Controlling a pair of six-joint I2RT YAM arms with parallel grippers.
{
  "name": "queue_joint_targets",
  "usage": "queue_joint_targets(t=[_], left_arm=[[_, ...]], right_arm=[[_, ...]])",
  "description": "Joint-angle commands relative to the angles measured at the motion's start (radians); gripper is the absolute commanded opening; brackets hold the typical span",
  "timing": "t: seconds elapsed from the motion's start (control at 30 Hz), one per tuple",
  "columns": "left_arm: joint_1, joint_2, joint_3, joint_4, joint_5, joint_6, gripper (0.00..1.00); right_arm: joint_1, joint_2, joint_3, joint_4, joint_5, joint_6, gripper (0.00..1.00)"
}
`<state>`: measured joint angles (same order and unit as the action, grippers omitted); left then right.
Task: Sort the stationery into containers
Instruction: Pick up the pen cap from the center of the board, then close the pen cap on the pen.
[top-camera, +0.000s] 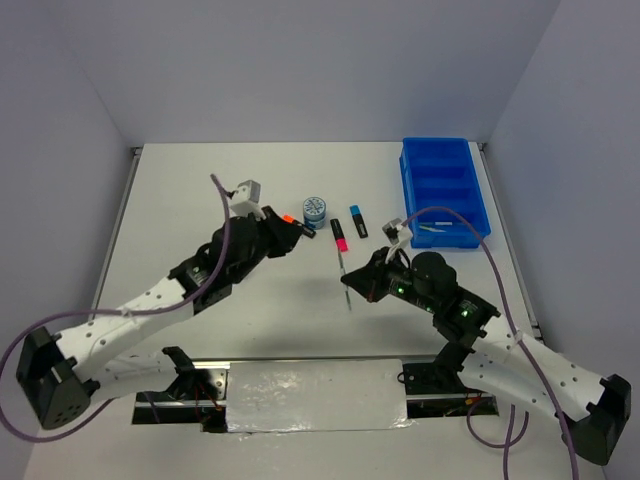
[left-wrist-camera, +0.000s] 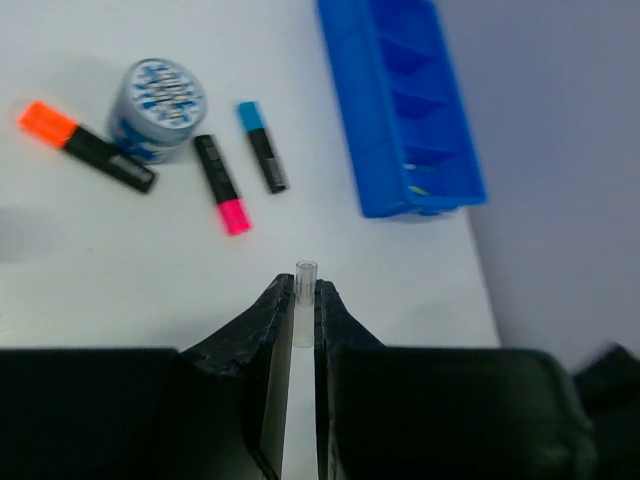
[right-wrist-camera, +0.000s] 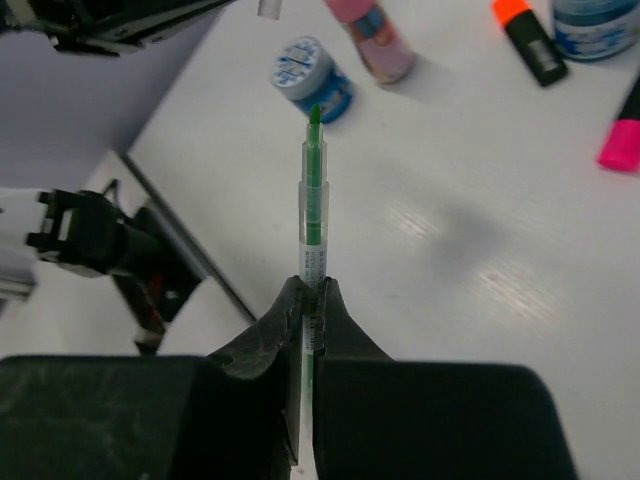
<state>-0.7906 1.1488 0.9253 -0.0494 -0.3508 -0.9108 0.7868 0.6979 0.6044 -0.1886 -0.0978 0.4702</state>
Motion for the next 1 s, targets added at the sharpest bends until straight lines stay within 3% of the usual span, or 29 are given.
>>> queue_joint_targets(t=[0.0,0.13,0.23,0.6,0.97], left_arm=[[0.001,-0.150,-0.144,0.447,0.176,0.115,0.00],[0.001,-0.280,-0.317,0.707,0.311,0.122,0.00],[-0.001,-0.353,-0.365,0.790,0.343,0.112,0.00],[0.001,-0.417,-0.370,0.815,0.389,0.101,0.00],[0.001,-0.420,-0.361,0.766,0.388,0.104,0.00]], right_arm=[[0.009,-0.053,-0.116,0.383,-0.120,0.171,0.00],[0.052,-0.052,-0.158,0.498,-0.134,0.203,0.00],[0.097,-0.044,-0.181,0.590,-0.096,0.225,0.00],[0.288,0.081,-0.078,0.640,0.038,0.154,0.00],[0.328,0.107,-0.005,0.575,0.081,0.088,0.00]])
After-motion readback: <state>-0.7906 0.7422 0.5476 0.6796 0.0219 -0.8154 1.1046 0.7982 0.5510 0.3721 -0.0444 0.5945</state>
